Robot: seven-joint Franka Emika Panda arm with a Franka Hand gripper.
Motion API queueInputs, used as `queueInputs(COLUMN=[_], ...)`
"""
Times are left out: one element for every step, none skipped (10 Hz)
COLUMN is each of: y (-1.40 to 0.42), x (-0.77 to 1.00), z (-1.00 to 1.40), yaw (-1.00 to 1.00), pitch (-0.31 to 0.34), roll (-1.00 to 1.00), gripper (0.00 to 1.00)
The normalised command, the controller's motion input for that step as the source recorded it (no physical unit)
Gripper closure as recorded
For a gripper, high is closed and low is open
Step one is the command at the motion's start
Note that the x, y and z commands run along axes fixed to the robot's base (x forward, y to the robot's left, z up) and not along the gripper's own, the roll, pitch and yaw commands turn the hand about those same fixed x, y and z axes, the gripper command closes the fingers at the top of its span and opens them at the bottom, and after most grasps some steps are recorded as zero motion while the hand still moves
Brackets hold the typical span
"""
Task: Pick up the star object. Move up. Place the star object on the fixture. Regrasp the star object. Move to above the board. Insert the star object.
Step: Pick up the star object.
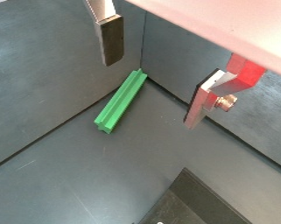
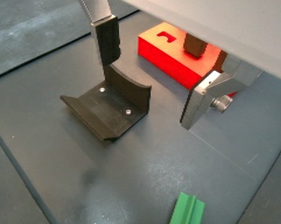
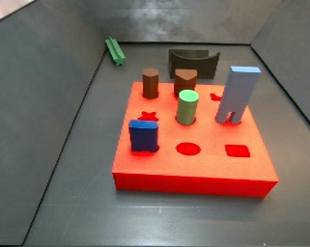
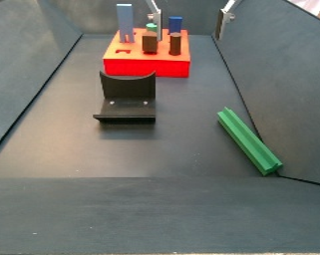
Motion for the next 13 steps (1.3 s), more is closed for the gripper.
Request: queueInputs(y=[0.51, 0.47, 0.33, 0.0, -0.04, 0.16, 0.31, 0.33, 0.26, -0.02, -0.32, -0.34, -0.3], x=[-0.53, -0.34, -0.3, -0.37, -0.14, -0.08, -0.15, -0.15, -0.3, -0.28, -0.1, -0.22, -0.29], z=[-1.0, -0.9, -0.95, -1.0, -1.0, -1.0, -1.0, -1.0, -1.0, -0.97, -0.97, -0.93, -0.86], yaw=[0.37, 0.52, 0.66, 0.53, 0.21, 0.0, -0.09, -0.04, 0.0, 0.0, 0.22, 0.4, 0.42], pitch=[-0.159, -0.081, -0.061, -0.074, -0.027, 0.0, -0.023, -0.074, -0.144, -0.15, -0.107, -0.129, -0.167], roll=[0.02, -0.08, -0.02, 0.01, 0.0, -0.04, -0.06, -0.05, -0.01, 0.0, 0.0, 0.02, 0.0], gripper=[0.0, 0.0, 0.0, 0.0, 0.0, 0.0, 0.0, 0.0, 0.0, 0.0, 0.0, 0.0, 0.0])
